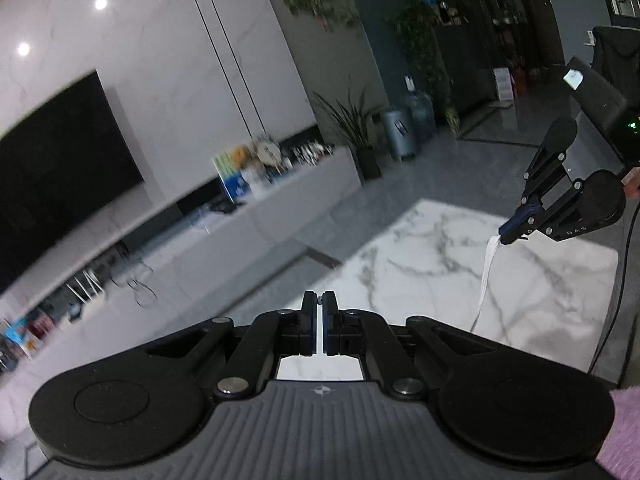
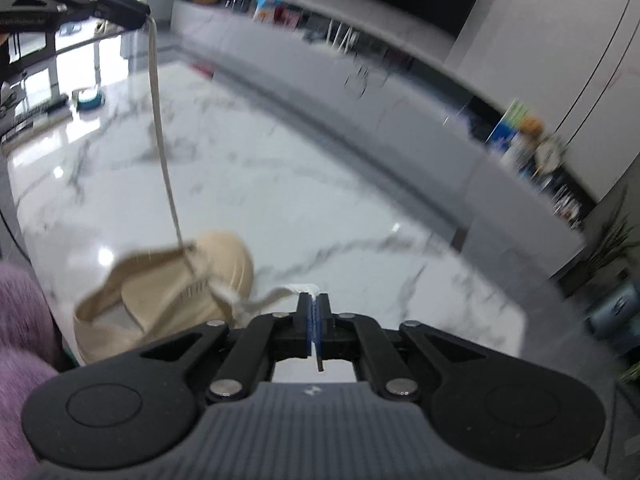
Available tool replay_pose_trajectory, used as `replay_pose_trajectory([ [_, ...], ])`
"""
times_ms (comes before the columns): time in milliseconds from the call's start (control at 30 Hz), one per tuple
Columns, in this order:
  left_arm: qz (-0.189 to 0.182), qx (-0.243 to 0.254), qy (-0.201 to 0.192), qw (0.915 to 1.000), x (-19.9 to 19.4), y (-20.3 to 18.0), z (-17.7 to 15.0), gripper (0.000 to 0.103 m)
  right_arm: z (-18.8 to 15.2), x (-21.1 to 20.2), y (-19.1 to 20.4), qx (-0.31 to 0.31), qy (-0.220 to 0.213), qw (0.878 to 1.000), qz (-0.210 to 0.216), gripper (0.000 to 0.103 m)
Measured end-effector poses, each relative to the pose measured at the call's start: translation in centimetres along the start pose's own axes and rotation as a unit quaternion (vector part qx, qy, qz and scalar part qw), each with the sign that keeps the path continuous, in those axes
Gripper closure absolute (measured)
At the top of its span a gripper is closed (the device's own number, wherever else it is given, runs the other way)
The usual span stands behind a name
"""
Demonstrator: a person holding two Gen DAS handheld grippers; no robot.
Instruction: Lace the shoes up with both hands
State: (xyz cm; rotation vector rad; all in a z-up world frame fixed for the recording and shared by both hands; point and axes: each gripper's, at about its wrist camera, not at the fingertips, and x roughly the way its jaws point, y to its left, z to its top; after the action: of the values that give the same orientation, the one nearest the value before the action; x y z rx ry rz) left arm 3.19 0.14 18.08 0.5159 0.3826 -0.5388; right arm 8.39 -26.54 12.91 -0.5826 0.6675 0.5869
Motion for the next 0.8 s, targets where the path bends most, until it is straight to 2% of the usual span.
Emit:
replay_pose_trajectory([
  [300, 0.024, 0.007, -0.067, 0.9975, -6.6, -1.4, 5.9, 0.102, 6.2, -11.1, 1.5, -0.026, -0.103, 0.991, -0.075, 0.101],
  [533, 0.022, 0.003, -0.102, 0.9946, -9.5, -2.7, 10.0, 0.102, 10.3, -18.1, 2.9, -0.031, -0.167, 0.981, -0.090, 0.101],
  [800, 0.020, 0.014, -0.117, 0.9928, -11.4, -4.5, 11.7, 0.102, 12.6, -22.3, 5.2, -0.047, -0.200, 0.974, -0.099, 0.101],
])
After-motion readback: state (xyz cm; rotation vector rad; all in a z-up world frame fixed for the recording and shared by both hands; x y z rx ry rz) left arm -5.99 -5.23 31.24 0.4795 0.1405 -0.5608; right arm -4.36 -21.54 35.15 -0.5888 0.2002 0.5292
